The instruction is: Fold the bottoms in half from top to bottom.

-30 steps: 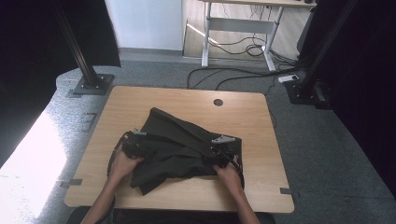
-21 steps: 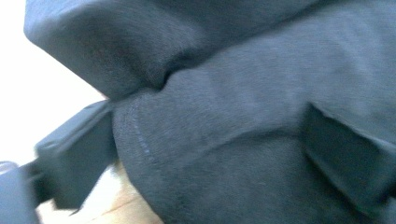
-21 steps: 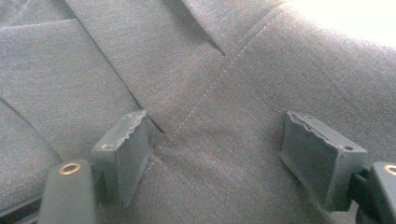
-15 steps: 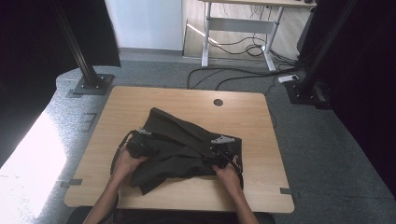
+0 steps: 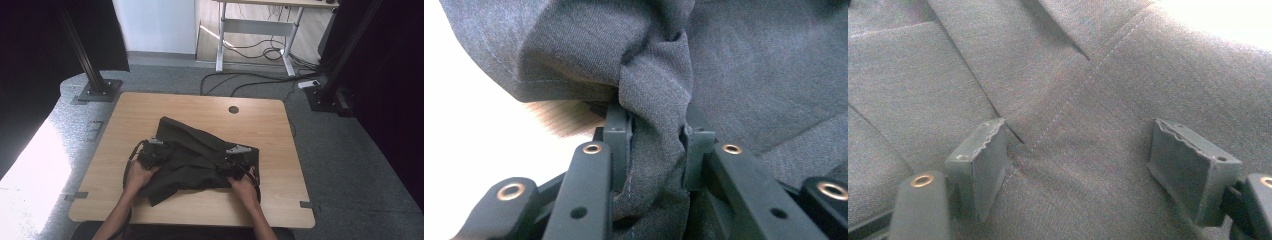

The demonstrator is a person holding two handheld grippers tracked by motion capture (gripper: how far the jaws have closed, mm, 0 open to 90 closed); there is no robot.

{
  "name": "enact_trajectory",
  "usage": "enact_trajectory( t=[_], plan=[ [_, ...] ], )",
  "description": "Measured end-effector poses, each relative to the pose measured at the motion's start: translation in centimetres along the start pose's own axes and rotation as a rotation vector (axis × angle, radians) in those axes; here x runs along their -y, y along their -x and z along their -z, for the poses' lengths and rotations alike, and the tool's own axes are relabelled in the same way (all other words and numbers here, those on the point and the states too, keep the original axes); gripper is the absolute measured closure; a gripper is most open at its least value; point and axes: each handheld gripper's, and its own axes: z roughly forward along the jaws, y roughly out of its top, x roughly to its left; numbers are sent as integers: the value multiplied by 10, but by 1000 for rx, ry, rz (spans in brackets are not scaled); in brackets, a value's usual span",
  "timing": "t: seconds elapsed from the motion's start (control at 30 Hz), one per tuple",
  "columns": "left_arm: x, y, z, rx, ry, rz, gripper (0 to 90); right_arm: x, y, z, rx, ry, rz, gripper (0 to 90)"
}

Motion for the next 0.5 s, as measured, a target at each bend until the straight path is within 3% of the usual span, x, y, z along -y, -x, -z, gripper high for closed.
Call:
enact_trajectory(
  t=[0.2, 0.37, 0.5],
  plan=[
    [0, -1, 2, -5, 1, -19, 745, -8, 3, 3, -8, -28, -13, 191],
    [-3, -2, 4, 2, -12, -21, 748, -28, -2, 9, -22, -12, 21, 161],
    [-4, -2, 8, 4, -11, -23, 750, -48, -17, -2, -47, -22, 61, 149]
  ],
)
